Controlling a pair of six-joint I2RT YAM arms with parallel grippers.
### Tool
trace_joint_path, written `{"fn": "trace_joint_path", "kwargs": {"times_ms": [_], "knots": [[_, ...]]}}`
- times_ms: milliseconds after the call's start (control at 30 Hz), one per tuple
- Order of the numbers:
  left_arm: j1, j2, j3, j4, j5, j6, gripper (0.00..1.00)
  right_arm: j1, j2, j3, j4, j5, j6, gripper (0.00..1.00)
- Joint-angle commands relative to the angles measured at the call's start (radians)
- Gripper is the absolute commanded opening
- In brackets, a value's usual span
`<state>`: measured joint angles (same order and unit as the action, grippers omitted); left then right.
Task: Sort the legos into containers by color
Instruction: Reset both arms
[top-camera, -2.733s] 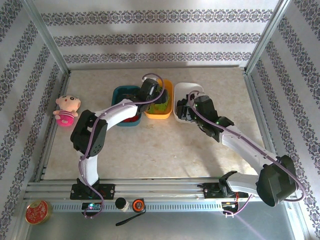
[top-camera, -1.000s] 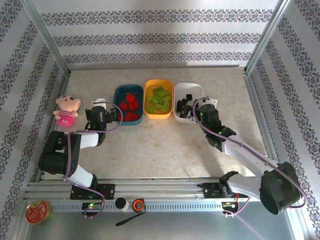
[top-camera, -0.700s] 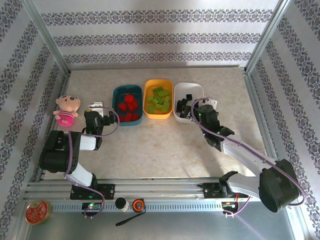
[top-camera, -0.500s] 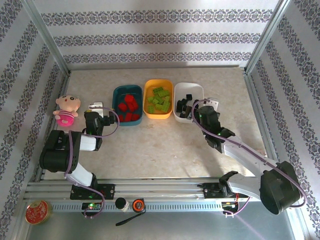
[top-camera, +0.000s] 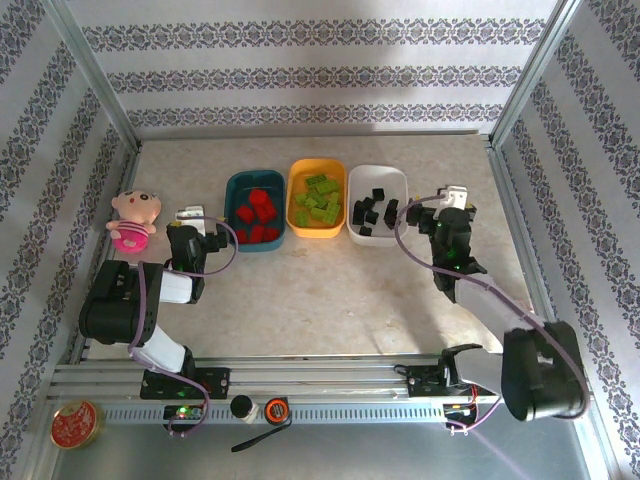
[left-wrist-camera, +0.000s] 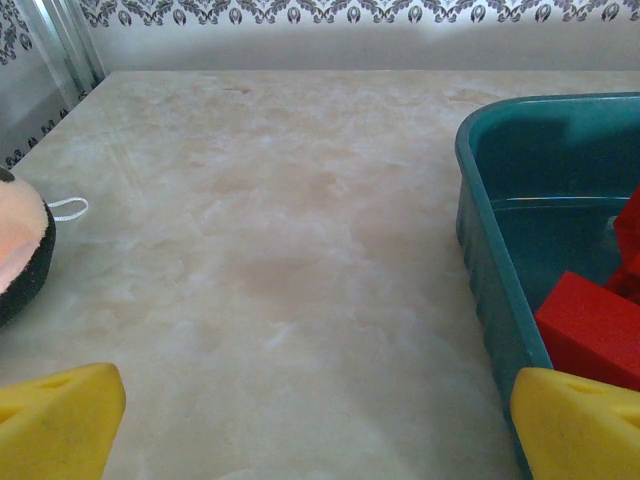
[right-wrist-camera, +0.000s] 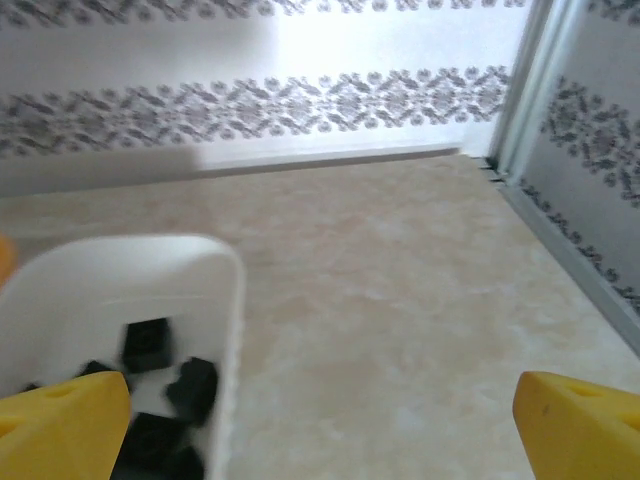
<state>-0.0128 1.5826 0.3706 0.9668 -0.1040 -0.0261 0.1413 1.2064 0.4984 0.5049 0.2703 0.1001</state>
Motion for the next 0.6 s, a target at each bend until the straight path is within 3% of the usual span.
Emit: {"fn": "trace_joint_path", "kwargs": {"times_ms": [0,133,233,367,467,567], "knots": [[-0.001,0.012,0.004,0.011,0.018,0.012,0.99,-0.03,0.111,0.022,0.087,-0.086,-0.068,0.98],[-0.001,0.012,0.005,0.008,0.022,0.015,0.99,-0.037,0.135,0.025,0.12,-0.096,-0.127,0.98],[-0.002,0.012,0.005,0.007,0.024,0.015,0.99,-0.038,0.122,0.044,-0.042,-0.04,-0.099,0.98],[-0.002,0.012,0.005,0.008,0.024,0.015,0.99,-0.052,0.171,-0.072,0.192,-0.09,-0.09,0.98],[-0.001,0.011,0.005,0.008,0.024,0.015,0.99,-0.071,0.187,-0.089,0.238,-0.131,-0.103,0.98],[-0.001,0.012,0.005,0.007,0.024,0.015,0.99,-0.089,0.288,-0.146,0.438,-0.18,-0.095,0.98]]}}
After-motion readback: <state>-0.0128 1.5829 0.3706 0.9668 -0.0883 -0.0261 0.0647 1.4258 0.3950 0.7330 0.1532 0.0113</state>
